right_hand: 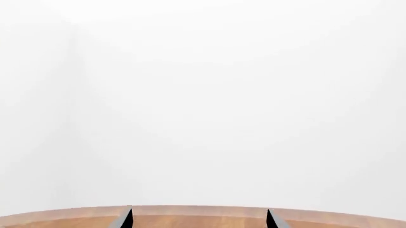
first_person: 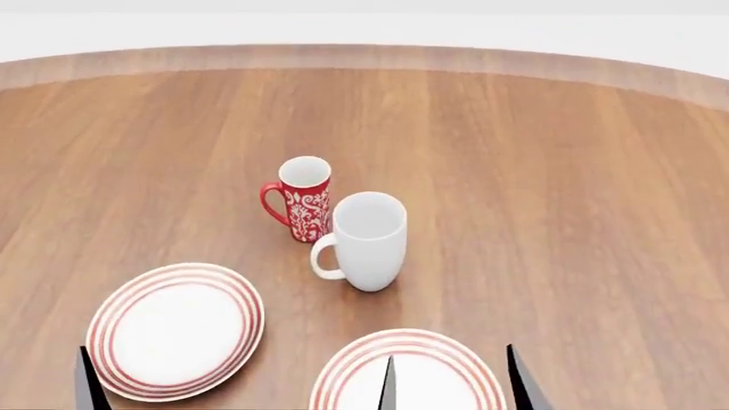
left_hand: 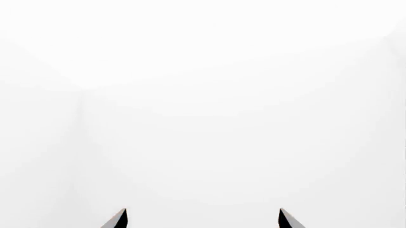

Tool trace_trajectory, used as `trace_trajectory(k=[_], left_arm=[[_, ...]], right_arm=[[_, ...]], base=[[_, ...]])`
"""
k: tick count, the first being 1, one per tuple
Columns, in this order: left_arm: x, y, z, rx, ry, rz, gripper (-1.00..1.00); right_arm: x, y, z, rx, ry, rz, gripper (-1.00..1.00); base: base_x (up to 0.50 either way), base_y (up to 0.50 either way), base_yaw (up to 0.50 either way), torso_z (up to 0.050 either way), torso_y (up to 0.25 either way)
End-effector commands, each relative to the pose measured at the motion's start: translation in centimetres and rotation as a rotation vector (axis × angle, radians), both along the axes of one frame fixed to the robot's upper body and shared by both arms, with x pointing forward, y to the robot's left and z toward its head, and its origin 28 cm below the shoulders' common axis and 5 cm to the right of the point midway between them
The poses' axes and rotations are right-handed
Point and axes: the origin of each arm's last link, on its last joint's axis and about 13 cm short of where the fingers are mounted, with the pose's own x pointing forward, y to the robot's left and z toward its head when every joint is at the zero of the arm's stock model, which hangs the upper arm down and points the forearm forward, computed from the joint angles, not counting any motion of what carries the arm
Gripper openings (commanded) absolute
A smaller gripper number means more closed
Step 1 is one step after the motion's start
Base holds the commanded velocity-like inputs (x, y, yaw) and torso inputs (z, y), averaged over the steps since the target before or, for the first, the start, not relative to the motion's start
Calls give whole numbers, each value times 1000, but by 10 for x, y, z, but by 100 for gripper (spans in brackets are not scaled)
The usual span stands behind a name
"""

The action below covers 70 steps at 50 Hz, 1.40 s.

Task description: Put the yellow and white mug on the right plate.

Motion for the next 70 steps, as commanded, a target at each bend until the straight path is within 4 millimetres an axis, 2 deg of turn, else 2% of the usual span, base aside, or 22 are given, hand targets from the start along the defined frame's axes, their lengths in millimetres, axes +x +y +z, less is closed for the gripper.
trace_trajectory(k=[1,13,20,34,41,43,49,54,70], left_arm=[[-1,0,1,16,-14,4,100],[-3,0,2,17,-34,6,100],[-3,0,3,16,-41,8,100],[-7,0,6,18,-77,17,100],[-6,0,5,20,-81,17,100],[-5,0,2,23,-81,17,100],[-4,-1,-4,25,-78,17,100],[-4,-1,-5,27,-83,17,100],[-5,-1,-4,31,-80,18,100]], right_arm=[[1,1,-2,-41,18,23,100],[4,3,-8,-141,139,100,100],[4,8,-17,-257,281,287,100],[24,8,-29,-373,317,363,100],[26,13,-39,-446,355,427,100],[26,15,-40,-517,361,480,100],[30,18,-40,-515,450,571,100],[35,22,-48,-593,451,620,100],[39,35,-49,-664,466,739,100]], base=[[0,0,0,0,0],[0,0,0,0,0],[0,0,0,0,0],[0,0,0,0,0],[0,0,0,0,0],[0,0,0,0,0],[0,0,0,0,0],[0,0,0,0,0],[0,0,0,0,0]])
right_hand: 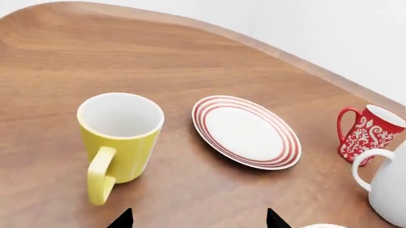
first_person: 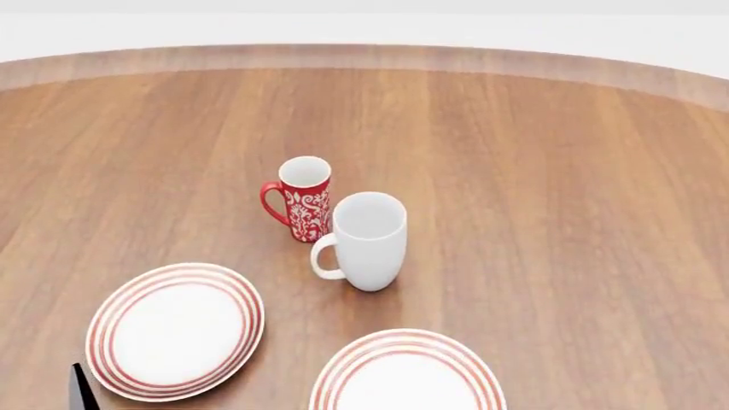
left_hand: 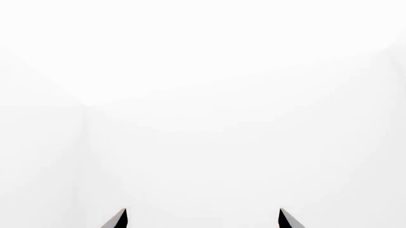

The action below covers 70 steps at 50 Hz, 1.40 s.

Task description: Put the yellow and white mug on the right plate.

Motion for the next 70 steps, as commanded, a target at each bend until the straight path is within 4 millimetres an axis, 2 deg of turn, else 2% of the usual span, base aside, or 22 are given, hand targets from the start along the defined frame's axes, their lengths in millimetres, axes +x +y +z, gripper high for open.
trace_trajectory(k=[1,11,37,38,39,43,63,70], left_arm=[[-1,0,3,14,-10,8,100],[-3,2,13,14,-22,17,100],[-5,1,17,24,-31,17,100],[-5,1,17,24,-31,17,100],[-5,0,15,31,-19,15,100],[-4,0,12,30,-14,14,100],[-5,0,13,30,-10,10,100],[-5,0,13,32,-8,6,100]], right_arm=[[6,9,-1,-36,21,85,100],[15,22,-7,-61,36,116,100],[2,39,-28,-153,41,256,100],[2,39,-28,-153,41,256,100],[13,55,-20,-105,24,215,100],[13,61,-16,-96,21,210,100],[12,75,-12,-79,20,216,100],[15,80,-10,-28,61,168,100]], base=[[0,0,0,0,0],[0,0,0,0,0],[0,0,0,0,0],[0,0,0,0,0],[0,0,0,0,0],[0,0,0,0,0],[0,0,0,0,0],[0,0,0,0,0]])
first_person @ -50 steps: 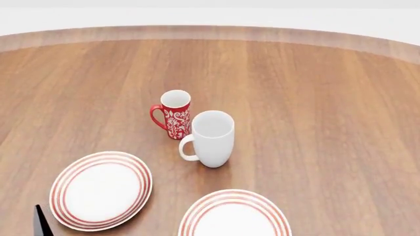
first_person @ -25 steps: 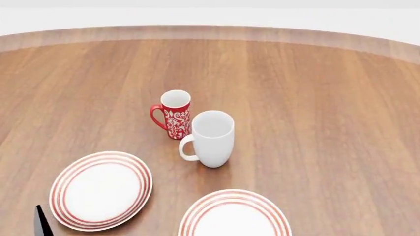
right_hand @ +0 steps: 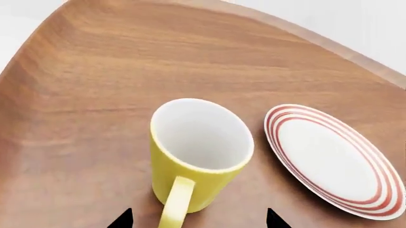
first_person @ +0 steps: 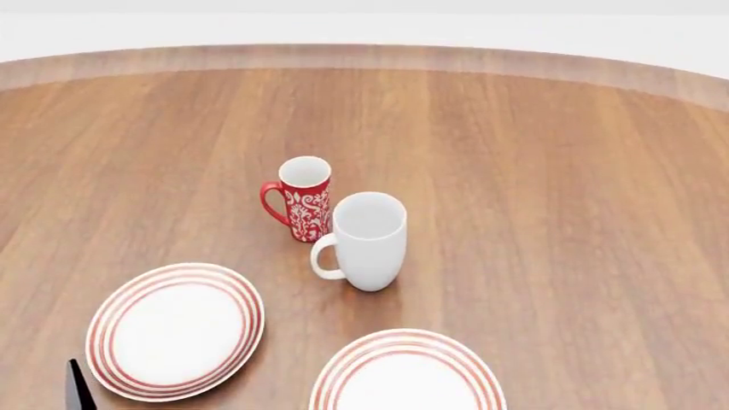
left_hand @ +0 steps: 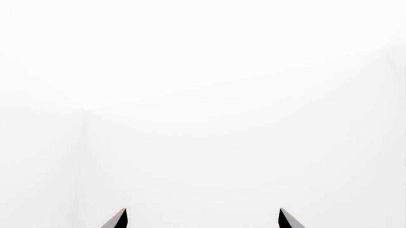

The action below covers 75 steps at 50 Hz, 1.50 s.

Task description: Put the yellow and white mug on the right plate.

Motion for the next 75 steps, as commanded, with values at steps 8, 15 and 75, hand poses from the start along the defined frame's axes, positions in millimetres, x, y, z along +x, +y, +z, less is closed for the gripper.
trace_trajectory(k=[8,15,75], left_arm=[[0,0,1,14,-6,3,100],[0,0,1,15,-2,0,100],[2,1,0,25,12,12,100]], right_arm=[[-2,16,0,44,35,-17,100],[-6,19,-3,35,42,-8,100],[5,18,-10,40,85,-108,-100]], base=[[0,0,0,0,0],[0,0,0,0,0],[0,0,0,0,0]])
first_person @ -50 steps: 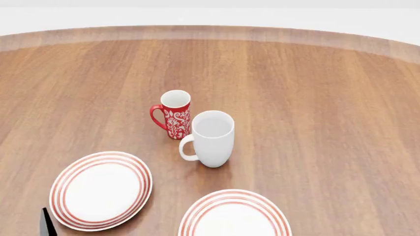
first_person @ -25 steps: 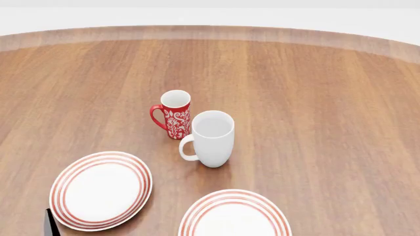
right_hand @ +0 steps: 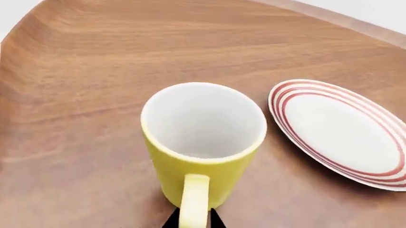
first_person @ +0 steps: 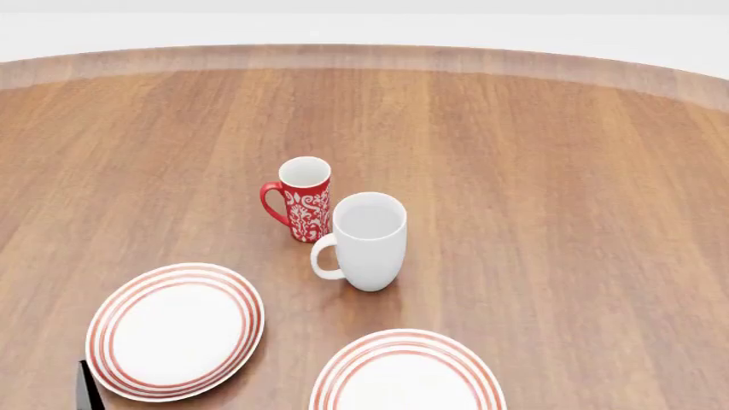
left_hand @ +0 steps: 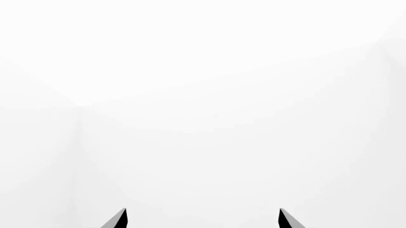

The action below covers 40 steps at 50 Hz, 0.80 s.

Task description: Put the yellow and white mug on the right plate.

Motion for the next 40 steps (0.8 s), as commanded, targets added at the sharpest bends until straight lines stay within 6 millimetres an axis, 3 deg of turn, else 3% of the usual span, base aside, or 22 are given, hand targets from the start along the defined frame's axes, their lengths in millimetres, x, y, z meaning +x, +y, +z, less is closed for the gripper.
trace_trajectory(k=[1,11,19,20,29,30,31,40], left_arm=[[0,0,2,11,-10,15,100],[0,-1,1,18,-1,9,100],[-1,-1,1,18,-1,9,100],[0,-3,-4,25,0,5,100],[-1,-3,-3,28,-2,4,100],[-3,-4,-2,33,-1,0,100],[-3,-4,-1,37,-4,0,100],[-3,-4,0,40,-5,0,100]], right_arm=[[28,-14,18,11,-52,-89,-100],[47,-40,46,26,-96,-171,-100],[49,-41,48,27,-101,-175,-100],[53,-59,67,21,-139,-198,-100],[50,-66,75,6,-161,-186,-100],[48,-93,93,-45,-149,-187,-100],[42,-92,106,-24,-173,-153,-100],[41,-106,113,-54,-196,-142,-100]], base=[[0,0,0,0,0],[0,0,0,0,0],[0,0,0,0,0],[0,0,0,0,0],[0,0,0,0,0],[0,0,0,0,0],[0,0,0,0,0],[0,0,0,0,0]])
